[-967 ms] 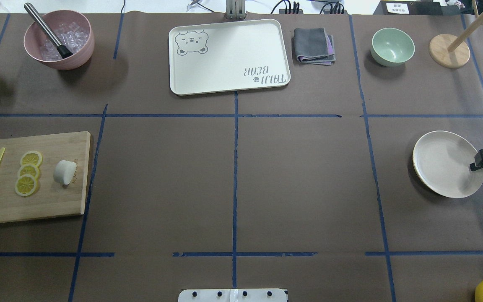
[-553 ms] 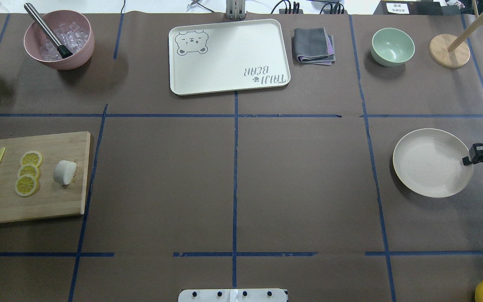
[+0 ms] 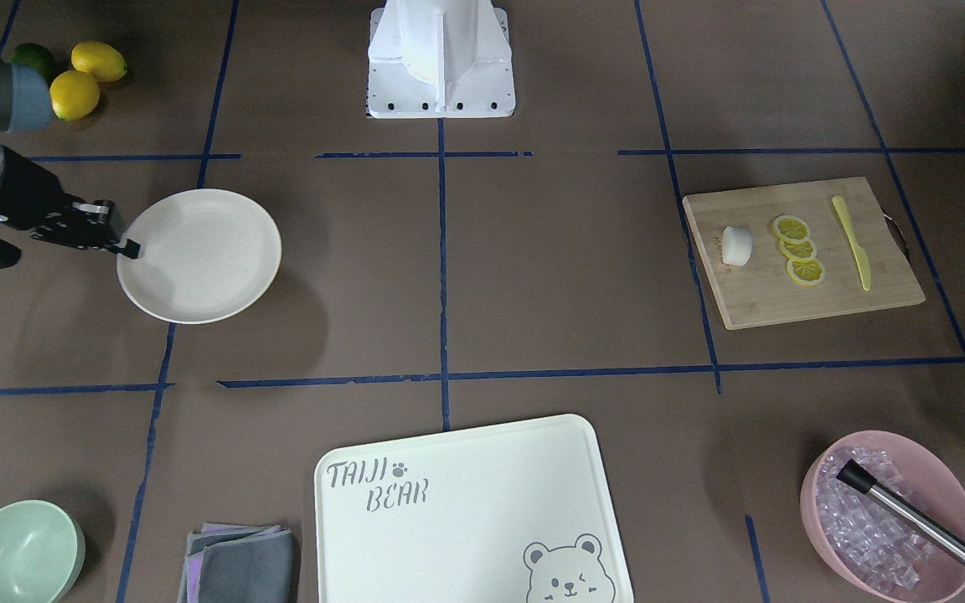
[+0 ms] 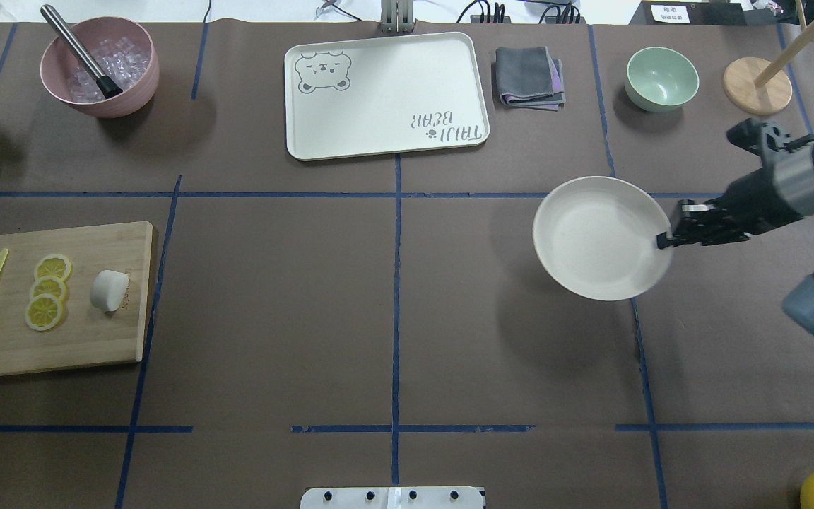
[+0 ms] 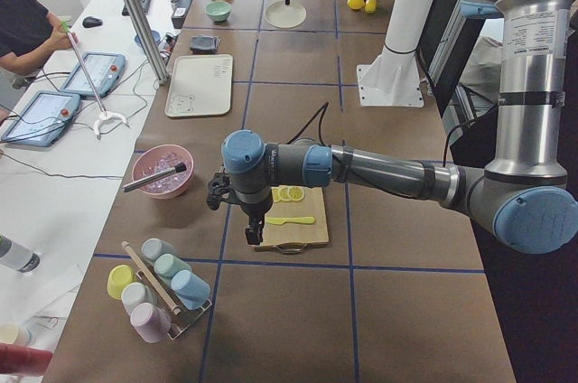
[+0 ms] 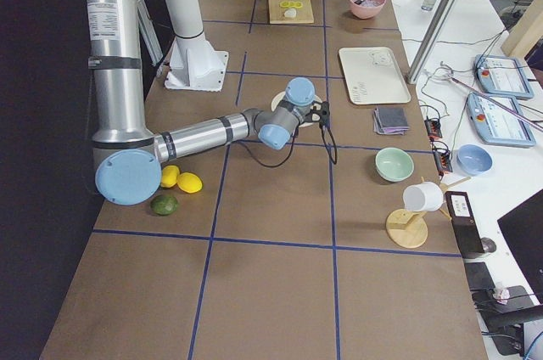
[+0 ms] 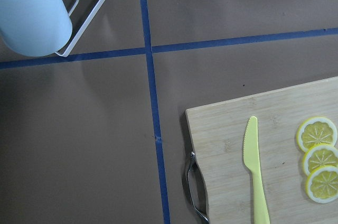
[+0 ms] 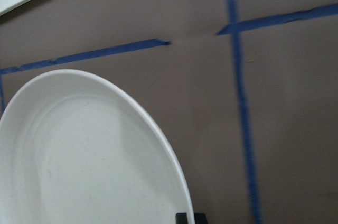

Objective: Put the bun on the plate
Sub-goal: 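Slide the white plate with the right gripper toward the table center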

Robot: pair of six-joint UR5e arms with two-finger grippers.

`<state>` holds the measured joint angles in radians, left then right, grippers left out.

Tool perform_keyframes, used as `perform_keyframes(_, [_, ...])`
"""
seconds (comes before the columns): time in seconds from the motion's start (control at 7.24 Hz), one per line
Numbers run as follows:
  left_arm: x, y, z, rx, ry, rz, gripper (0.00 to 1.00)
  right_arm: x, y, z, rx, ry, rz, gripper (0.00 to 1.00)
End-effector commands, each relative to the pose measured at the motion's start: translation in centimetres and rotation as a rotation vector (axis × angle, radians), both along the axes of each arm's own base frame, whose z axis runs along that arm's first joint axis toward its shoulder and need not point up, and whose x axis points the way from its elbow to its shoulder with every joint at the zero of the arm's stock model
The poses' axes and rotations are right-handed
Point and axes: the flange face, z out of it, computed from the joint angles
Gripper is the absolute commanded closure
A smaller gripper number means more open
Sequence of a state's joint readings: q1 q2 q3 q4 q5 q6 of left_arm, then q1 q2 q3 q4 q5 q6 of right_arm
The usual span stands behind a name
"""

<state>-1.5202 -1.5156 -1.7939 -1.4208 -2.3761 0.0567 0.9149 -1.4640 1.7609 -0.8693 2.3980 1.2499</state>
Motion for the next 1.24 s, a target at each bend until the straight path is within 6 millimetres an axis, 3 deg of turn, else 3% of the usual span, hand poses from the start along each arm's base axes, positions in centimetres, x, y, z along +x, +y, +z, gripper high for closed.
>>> perform_keyframes(0.0, [0.1,0.1,-0.2,0.005,0.0,0.002,0.0,-13.3,2.9,-8.4,-0.052,-0.024,0.04,1.0])
perform_keyframes(0.14, [0.1,0.1,-0.1,0.004,0.0,0.002,0.0,-18.6,2.8,-12.3,-0.068,0.007,0.068,1.0])
perform_keyframes(0.28, [0.1,0.1,-0.2,0.005,0.0,0.002,0.0,-22.0,2.6,-14.0,-0.097,0.039,0.072,1.0])
perform_keyframes(0.41, [0.1,0.1,-0.1,0.004,0.0,0.002,0.0,-24.4,3.0,-14.4,-0.092,0.056,0.093,1.0])
perform_keyframes(0.55, [0.1,0.2,-0.1,0.002,0.0,0.002,0.0,-26.4,3.3,-15.9,-0.109,0.052,0.124,1.0])
perform_keyframes(0.69, [0.3,0.2,-0.1,0.003,0.0,0.009,0.0,-27.6,4.3,-15.1,-0.13,0.07,0.114,1.0])
perform_keyframes(0.83, [0.5,0.1,-0.1,0.005,0.0,0.012,0.0,-28.0,4.2,-14.8,-0.133,0.078,0.114,0.93])
perform_keyframes(0.97, [0.6,0.1,-0.2,0.006,0.002,0.015,0.0,-28.1,4.1,-14.5,-0.135,0.083,0.115,0.39])
perform_keyframes(1.11, [1.7,0.1,-0.4,0.005,0.035,0.034,0.0,-27.8,4.0,-15.0,-0.124,0.076,0.132,0.01])
